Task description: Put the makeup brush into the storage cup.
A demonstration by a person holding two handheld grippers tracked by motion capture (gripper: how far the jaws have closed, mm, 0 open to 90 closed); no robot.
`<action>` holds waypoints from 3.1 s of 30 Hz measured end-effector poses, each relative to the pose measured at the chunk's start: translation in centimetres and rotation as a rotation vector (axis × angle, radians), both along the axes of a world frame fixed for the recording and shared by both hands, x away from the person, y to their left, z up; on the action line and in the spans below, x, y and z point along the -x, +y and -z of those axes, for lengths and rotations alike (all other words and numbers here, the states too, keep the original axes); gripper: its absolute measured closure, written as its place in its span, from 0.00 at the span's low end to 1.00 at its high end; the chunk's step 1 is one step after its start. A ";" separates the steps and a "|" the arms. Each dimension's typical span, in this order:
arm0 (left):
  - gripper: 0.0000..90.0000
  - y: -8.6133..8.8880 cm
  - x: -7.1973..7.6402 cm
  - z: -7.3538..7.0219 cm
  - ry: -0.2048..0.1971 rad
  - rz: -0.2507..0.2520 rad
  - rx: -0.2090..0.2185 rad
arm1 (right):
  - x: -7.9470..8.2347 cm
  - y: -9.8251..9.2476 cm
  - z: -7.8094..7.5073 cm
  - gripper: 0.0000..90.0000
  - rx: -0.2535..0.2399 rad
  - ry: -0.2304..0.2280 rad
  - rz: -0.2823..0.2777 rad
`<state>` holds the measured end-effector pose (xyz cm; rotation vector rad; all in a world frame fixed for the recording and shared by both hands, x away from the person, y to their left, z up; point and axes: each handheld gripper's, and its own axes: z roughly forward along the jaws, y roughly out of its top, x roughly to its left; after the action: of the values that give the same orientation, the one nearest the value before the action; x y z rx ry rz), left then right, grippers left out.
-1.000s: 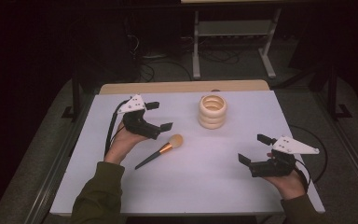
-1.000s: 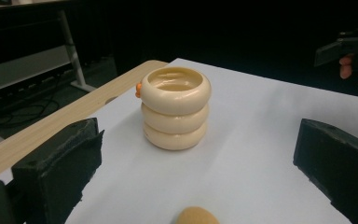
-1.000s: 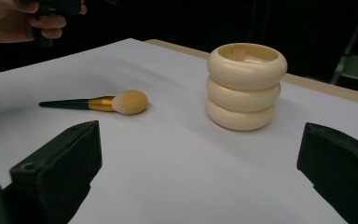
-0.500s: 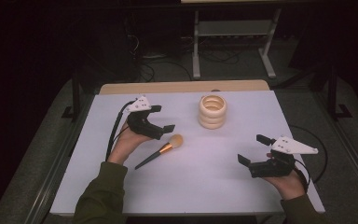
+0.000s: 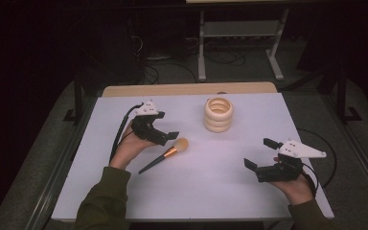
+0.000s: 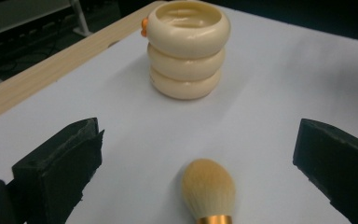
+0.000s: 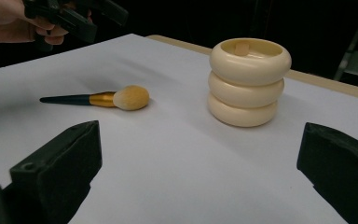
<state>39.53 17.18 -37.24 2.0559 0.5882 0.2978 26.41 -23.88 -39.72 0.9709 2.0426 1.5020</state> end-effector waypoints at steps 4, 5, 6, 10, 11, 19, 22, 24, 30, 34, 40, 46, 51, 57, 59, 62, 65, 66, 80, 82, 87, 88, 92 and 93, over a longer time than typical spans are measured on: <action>0.01 -0.1 -0.1 0.2 0.020 0.005 -0.026 | 0.0 0.0 0.0 0.00 0.001 0.000 -0.002; 0.01 -0.1 -0.1 0.3 0.030 0.000 -0.025 | -0.1 0.0 0.0 0.00 0.002 -0.002 -0.003; 0.01 -0.1 -0.1 0.3 0.035 -0.002 -0.026 | -0.1 0.0 0.0 0.00 0.002 -0.002 -0.003; 0.01 -0.1 0.0 0.4 0.056 -0.008 -0.044 | -0.1 0.0 0.0 0.00 0.003 0.000 -0.003; 0.01 -0.1 0.0 0.4 0.055 -0.007 -0.056 | -0.1 0.0 0.0 0.00 0.004 0.000 -0.003; 0.07 -0.2 0.0 0.7 0.088 0.002 -0.103 | 0.0 0.0 0.0 0.00 0.001 0.000 0.000; 0.07 -0.3 0.0 0.8 0.100 0.001 -0.119 | 0.0 -0.1 0.0 0.00 0.001 0.001 0.001; 0.07 -0.3 0.0 0.8 0.102 0.007 -0.143 | 0.0 -0.1 0.0 0.00 0.001 0.001 0.001; 0.07 -0.3 0.0 0.9 0.117 0.005 -0.184 | -0.1 -0.1 0.0 0.00 0.001 0.002 0.000; 0.11 -0.5 0.1 1.0 0.138 0.004 -0.221 | 0.0 -0.1 0.0 0.00 0.001 0.002 0.000; 0.11 -0.8 0.2 1.3 0.167 0.003 -0.260 | 0.0 -0.1 0.0 0.00 0.003 0.002 0.000; 0.11 -1.1 0.3 1.6 0.190 0.004 -0.304 | -0.1 -0.1 0.0 0.00 0.003 0.001 0.000; 0.11 -1.3 0.3 2.0 0.207 0.008 -0.338 | 0.0 -0.1 0.0 0.00 0.003 0.003 0.000; 0.11 -1.5 0.3 2.3 0.228 0.024 -0.389 | -0.1 -0.1 0.0 0.00 0.005 0.002 -0.002; 0.11 -1.6 0.2 2.5 0.233 0.033 -0.405 | 0.0 -0.1 0.0 0.00 0.005 0.010 -0.002; 0.11 -1.8 0.3 2.8 0.243 0.026 -0.414 | -0.1 -0.1 0.0 0.00 0.005 0.002 -0.002; 0.12 -1.9 0.3 3.0 0.254 0.026 -0.429 | 0.0 -0.1 0.0 0.00 0.004 0.010 -0.002; 0.12 -2.0 0.3 3.0 0.257 0.027 -0.434 | 0.0 -0.1 0.0 0.00 0.004 0.010 -0.002; 0.19 -2.7 0.1 3.9 0.280 0.029 -0.481 | -0.1 -0.1 0.0 0.00 0.008 0.003 -0.004; 0.22 -2.8 0.1 4.0 0.285 0.023 -0.482 | -0.1 -0.1 0.1 0.00 0.005 0.008 -0.003; 0.26 -3.0 0.2 4.0 0.295 0.014 -0.486 | -0.1 -0.1 0.1 0.00 0.005 0.003 -0.003; 0.27 -3.1 0.2 4.0 0.297 0.010 -0.483 | -0.1 -0.1 0.1 0.00 0.004 0.004 -0.003; 0.31 -3.3 0.2 4.1 0.299 0.009 -0.494 | -0.1 -0.1 0.1 0.00 0.006 0.009 -0.003; 0.32 -3.4 0.2 4.2 0.302 0.005 -0.491 | -0.1 -0.1 0.1 0.00 0.005 0.009 -0.003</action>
<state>39.31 13.80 -41.49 2.6023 0.7468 0.1353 26.52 -23.97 -39.80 0.9747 2.0541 1.4963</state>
